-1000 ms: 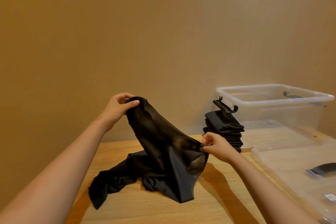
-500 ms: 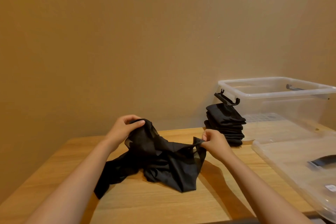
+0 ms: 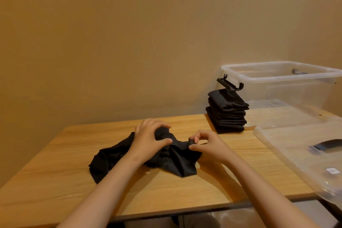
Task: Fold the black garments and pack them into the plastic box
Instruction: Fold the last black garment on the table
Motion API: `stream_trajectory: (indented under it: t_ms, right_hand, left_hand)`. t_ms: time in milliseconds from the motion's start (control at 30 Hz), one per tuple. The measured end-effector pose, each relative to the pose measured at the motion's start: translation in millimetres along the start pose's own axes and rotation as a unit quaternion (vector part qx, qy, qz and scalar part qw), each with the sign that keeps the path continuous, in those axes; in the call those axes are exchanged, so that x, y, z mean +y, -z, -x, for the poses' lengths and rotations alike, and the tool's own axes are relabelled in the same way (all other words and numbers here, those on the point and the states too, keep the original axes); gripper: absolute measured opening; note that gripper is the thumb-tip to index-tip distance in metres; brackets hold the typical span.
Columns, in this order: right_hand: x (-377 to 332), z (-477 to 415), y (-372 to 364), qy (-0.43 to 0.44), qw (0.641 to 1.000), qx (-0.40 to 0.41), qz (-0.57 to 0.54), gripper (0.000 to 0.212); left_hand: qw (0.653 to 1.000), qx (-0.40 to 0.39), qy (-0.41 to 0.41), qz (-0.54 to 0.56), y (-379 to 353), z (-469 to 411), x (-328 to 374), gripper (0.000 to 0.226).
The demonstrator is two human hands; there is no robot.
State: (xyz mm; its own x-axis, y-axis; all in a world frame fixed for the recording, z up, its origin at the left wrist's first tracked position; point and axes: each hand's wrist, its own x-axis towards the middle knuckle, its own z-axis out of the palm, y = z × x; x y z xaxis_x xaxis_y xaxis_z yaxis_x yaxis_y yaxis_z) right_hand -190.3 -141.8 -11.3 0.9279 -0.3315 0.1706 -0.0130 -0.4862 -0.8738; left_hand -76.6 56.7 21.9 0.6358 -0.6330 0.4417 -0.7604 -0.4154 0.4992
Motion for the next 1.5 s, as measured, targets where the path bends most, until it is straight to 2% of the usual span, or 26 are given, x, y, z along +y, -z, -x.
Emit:
stream_trajectory:
  t_ms: [67, 200, 467, 567, 633, 767, 833, 1067, 1167, 1300, 1500]
  right_hand:
    - [1, 8, -2, 0.018, 0.999, 0.001, -0.030, 0.018]
    - [10, 18, -7, 0.052, 0.997, 0.014, -0.063, 0.018]
    - [17, 29, -8, 0.072, 0.994, 0.000, -0.081, 0.007]
    - [17, 26, -1, 0.068, 0.997, 0.010, -0.033, 0.031]
    - [15, 24, 3, 0.057, 0.998, -0.018, -0.011, 0.041]
    - [13, 20, 4, 0.057, 0.997, -0.059, 0.008, 0.018]
    - [12, 21, 4, 0.062, 0.997, -0.047, -0.015, 0.011]
    - [-3, 21, 3, 0.091, 0.994, 0.035, -0.051, 0.017]
    - [-11, 20, 6, 0.104, 0.990, 0.063, -0.066, 0.009]
    - [-18, 23, 6, 0.119, 0.990, 0.062, -0.032, 0.034]
    - [-26, 21, 9, 0.149, 0.982, 0.115, -0.016, 0.006]
  left_hand:
    - [0.999, -0.029, -0.033, 0.015, -14, 7, 17, 0.027]
    - [0.996, -0.071, -0.034, 0.050, -39, 15, 30, 0.023]
    - [0.995, -0.064, -0.027, 0.076, -57, 19, 29, 0.015]
    - [0.992, -0.053, -0.013, 0.117, -56, 22, 28, 0.020]
    - [0.988, -0.053, -0.007, 0.145, -52, 24, 28, 0.023]
    - [0.980, -0.048, -0.007, 0.193, -39, 25, 30, 0.023]
    - [0.975, -0.045, 0.000, 0.216, -32, 25, 31, 0.020]
    - [0.969, 0.026, 0.047, 0.242, -29, 21, 31, 0.013]
    - [0.959, 0.031, 0.051, 0.278, -24, 16, 42, 0.015]
    - [0.949, 0.030, 0.045, 0.310, -17, 10, 55, 0.015]
    - [0.948, 0.042, 0.044, 0.313, -14, 8, 59, 0.015]
